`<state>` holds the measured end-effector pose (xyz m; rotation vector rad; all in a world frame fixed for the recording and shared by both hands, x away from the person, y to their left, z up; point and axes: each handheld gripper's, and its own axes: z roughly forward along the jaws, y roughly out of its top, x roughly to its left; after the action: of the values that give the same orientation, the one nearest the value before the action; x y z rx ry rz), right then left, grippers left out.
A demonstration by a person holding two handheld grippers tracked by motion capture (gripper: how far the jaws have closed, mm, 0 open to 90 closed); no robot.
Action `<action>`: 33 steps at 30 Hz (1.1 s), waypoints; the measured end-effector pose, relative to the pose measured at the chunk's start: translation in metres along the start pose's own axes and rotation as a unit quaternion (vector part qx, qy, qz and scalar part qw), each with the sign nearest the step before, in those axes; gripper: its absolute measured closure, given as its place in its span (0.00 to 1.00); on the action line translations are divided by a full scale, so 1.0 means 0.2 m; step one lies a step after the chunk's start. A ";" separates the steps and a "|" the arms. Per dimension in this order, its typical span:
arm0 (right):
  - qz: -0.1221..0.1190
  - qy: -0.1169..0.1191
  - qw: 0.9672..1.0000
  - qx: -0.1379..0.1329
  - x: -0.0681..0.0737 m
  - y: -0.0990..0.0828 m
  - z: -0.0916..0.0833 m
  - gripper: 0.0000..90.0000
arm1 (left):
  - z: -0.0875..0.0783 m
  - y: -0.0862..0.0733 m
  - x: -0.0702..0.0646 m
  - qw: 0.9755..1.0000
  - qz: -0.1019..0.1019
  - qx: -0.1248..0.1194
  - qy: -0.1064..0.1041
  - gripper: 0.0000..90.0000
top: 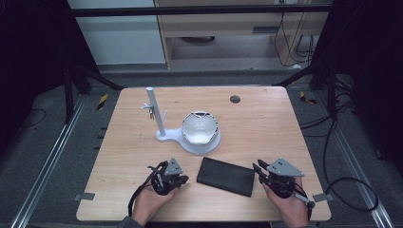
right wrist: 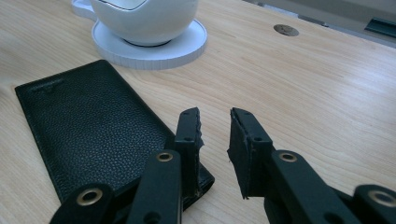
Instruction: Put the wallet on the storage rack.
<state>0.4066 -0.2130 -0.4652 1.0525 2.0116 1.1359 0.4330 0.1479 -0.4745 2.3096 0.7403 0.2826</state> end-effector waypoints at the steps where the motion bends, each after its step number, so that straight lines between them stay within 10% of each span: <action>1: 0.000 0.002 1.000 0.000 0.00 0.00 0.00 0.81 | 0.00 0.00 0.00 1.000 0.003 0.002 0.000 1.00; 33: -0.009 0.020 1.000 0.019 0.04 -0.01 0.02 0.63 | 0.11 0.06 -0.06 0.999 0.033 0.039 -0.008 1.00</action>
<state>0.4061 -0.2051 -0.4698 1.0355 2.0768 1.1212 0.4377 0.1217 -0.4835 2.4106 0.6788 0.2691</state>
